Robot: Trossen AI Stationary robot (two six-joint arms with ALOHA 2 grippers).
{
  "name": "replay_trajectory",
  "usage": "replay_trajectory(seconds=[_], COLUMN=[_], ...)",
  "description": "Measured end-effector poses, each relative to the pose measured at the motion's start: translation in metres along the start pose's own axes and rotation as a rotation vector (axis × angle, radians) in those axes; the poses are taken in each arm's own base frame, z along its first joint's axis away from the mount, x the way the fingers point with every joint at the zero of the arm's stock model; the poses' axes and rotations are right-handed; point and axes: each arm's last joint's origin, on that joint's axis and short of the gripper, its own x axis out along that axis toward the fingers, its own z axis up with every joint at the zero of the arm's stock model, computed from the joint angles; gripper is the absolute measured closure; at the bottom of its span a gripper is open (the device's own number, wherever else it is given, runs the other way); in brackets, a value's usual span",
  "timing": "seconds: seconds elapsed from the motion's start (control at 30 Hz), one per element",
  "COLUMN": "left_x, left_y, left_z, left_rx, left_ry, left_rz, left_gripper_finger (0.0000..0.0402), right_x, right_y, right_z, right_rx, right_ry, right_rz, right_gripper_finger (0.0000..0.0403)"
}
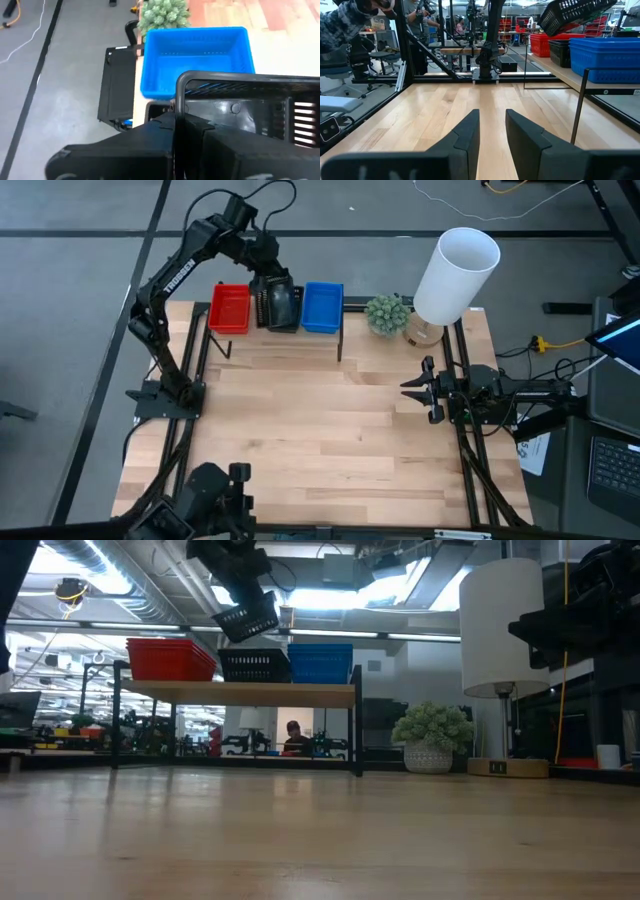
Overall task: Stack baskets on shelf by color
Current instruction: Stack the black bin on top of the stacked black bins on the shelf
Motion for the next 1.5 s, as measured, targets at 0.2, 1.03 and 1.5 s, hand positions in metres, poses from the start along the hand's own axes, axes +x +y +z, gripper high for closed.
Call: replay_trajectory(seconds=[0.2, 1.03, 1.5], left_x=[0.007, 0.011, 0.033], left_y=[-0.005, -0.011, -0.023], left_z=[0.007, 0.01, 0.021], left_rx=[0.049, 0.076, 0.16], left_ry=[0.094, 0.137, 0.233], left_rz=[0.099, 0.115, 0.18], left_gripper_finger=[0.0401, 0.0328, 0.0323], right_x=[0.0, 0.0, 0.0], right_y=[0.0, 0.0, 0.0], right_z=[0.0, 0.0, 0.0], right_rx=[0.0, 0.0, 0.0], right_ry=[0.0, 0.0, 0.0], right_rz=[0.0, 0.0, 0.0], right_gripper_finger=[0.0308, 0.0308, 0.0308])
